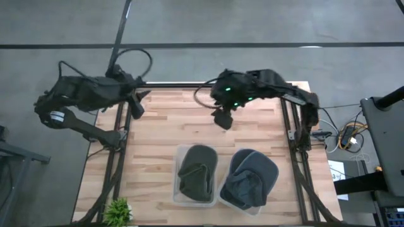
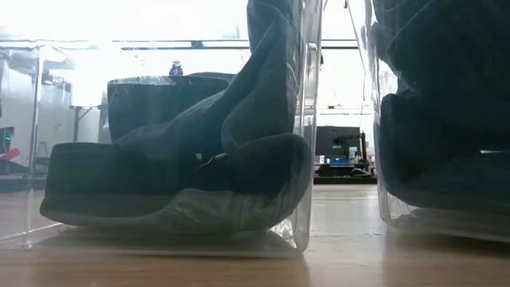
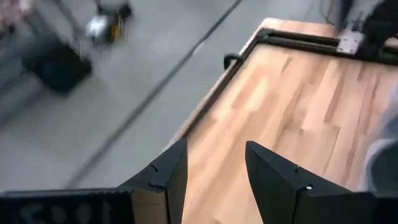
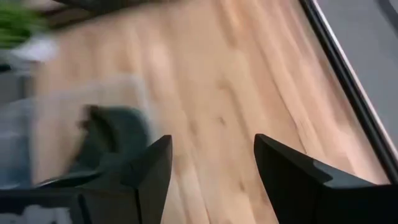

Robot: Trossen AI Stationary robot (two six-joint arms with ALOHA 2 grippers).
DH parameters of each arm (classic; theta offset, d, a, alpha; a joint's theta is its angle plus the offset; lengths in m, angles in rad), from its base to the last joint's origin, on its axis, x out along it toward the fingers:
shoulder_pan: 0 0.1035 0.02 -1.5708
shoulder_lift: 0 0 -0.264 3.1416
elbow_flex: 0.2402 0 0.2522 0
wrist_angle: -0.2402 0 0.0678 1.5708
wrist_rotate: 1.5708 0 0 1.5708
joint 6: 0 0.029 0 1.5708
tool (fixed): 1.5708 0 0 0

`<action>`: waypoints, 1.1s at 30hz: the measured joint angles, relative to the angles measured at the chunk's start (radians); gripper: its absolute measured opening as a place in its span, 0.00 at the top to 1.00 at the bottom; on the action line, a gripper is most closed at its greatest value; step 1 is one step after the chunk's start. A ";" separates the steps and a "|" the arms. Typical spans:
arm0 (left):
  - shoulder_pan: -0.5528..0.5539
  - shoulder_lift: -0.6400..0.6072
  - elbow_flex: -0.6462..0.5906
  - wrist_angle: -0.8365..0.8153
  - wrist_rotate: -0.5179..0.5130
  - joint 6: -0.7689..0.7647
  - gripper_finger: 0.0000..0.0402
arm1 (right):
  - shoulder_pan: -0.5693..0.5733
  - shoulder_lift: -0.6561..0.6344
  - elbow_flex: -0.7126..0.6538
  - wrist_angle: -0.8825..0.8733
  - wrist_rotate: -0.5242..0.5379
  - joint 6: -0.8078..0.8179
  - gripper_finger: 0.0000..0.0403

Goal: Pick & Place hat
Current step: Return to Home Position

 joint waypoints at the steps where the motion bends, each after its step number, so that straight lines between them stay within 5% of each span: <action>1: 0.000 -0.004 -0.024 -0.005 -0.003 -0.061 0.62 | 0.004 -0.025 0.000 0.025 -0.033 -0.039 0.45; 5: 0.000 -0.031 -0.162 0.156 0.117 0.005 0.62 | 0.021 -0.108 -0.004 0.176 -0.088 -0.096 0.46; 9: 0.002 -0.073 -0.338 0.539 0.399 0.081 0.62 | 0.032 -0.164 -0.038 0.253 -0.092 -0.187 0.46; 12: 0.003 -0.117 -0.475 0.798 0.478 0.110 0.62 | 0.036 -0.217 -0.107 0.316 -0.139 -0.215 0.46; 21: 0.020 -0.332 -0.816 1.061 0.519 0.049 0.62 | 0.030 -0.448 -0.544 0.661 -0.252 -0.209 0.46; 33: 0.022 -0.691 -1.060 1.081 0.488 -0.012 0.62 | 0.003 -0.967 -1.202 1.077 -0.240 -0.122 0.46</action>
